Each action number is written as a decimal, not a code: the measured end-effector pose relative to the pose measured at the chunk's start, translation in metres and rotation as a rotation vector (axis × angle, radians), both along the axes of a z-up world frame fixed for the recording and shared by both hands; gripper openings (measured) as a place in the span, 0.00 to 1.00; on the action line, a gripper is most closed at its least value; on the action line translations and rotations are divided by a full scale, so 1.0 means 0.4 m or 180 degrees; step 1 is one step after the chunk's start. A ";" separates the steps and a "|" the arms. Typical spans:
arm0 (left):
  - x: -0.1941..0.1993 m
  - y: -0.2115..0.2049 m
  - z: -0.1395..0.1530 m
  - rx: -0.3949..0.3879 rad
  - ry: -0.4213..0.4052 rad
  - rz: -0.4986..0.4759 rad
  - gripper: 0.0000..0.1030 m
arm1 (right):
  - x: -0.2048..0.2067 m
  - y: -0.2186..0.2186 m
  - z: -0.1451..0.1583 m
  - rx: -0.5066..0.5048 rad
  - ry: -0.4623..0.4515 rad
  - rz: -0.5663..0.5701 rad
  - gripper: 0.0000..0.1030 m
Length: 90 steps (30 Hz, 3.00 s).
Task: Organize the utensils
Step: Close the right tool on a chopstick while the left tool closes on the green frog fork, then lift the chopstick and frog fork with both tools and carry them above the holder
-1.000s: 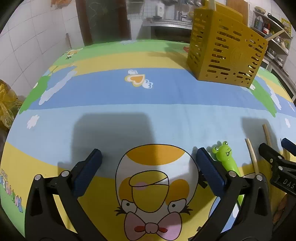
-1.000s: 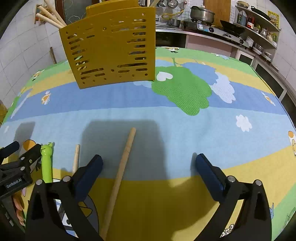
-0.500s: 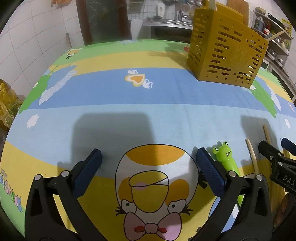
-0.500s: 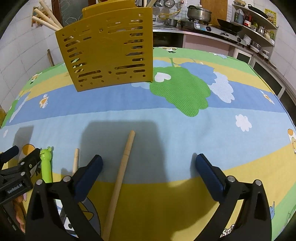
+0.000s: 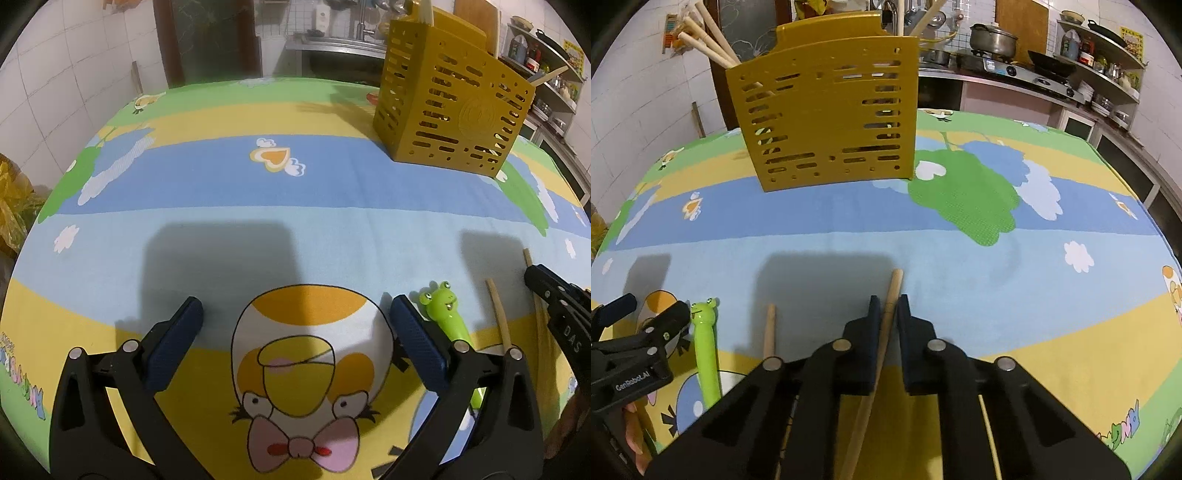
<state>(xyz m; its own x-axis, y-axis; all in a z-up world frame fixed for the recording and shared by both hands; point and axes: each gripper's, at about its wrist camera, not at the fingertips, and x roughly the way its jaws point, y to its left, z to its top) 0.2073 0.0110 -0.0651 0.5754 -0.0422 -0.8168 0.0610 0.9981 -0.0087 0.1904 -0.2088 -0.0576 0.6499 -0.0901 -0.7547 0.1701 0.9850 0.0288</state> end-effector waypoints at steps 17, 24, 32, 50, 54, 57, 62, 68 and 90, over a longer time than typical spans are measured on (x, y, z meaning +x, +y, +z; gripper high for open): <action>-0.061 -0.126 0.020 -0.0056 0.0066 0.0039 0.95 | -0.035 -0.129 -0.003 0.0115 -0.0030 0.0136 0.06; -0.063 -0.163 0.001 0.0071 0.0121 0.0050 0.88 | -0.038 -0.135 -0.006 0.0146 -0.0080 0.0148 0.06; -0.053 -0.192 0.018 0.0108 0.0191 -0.0066 0.51 | -0.040 -0.134 -0.006 0.0115 -0.0077 0.0149 0.06; -0.063 -0.181 0.074 0.0071 -0.0040 -0.0364 0.21 | -0.063 -0.116 0.032 0.0118 -0.0297 0.0133 0.06; -0.078 -0.155 0.123 0.0000 -0.0249 -0.0300 0.20 | -0.079 -0.105 0.071 0.0120 -0.0474 0.0160 0.06; -0.083 -0.134 0.152 -0.0095 -0.0342 -0.0271 0.20 | -0.092 -0.097 0.104 0.0103 -0.0638 0.0167 0.06; -0.105 -0.114 0.198 -0.0101 -0.0600 -0.0251 0.20 | -0.113 -0.095 0.159 0.0103 -0.0899 0.0145 0.06; -0.123 -0.097 0.231 -0.0126 -0.0762 -0.0251 0.19 | -0.134 -0.091 0.210 0.0090 -0.1165 0.0141 0.06; -0.143 -0.081 0.298 -0.0125 -0.1070 -0.0301 0.17 | -0.185 -0.068 0.298 -0.0011 -0.1694 0.0205 0.06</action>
<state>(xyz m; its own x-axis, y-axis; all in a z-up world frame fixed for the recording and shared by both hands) 0.1502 -0.0214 0.0542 0.8040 -0.1358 -0.5790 0.1590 0.9872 -0.0107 0.1163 -0.2360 0.0616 0.9469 -0.0393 -0.3191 0.0720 0.9932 0.0914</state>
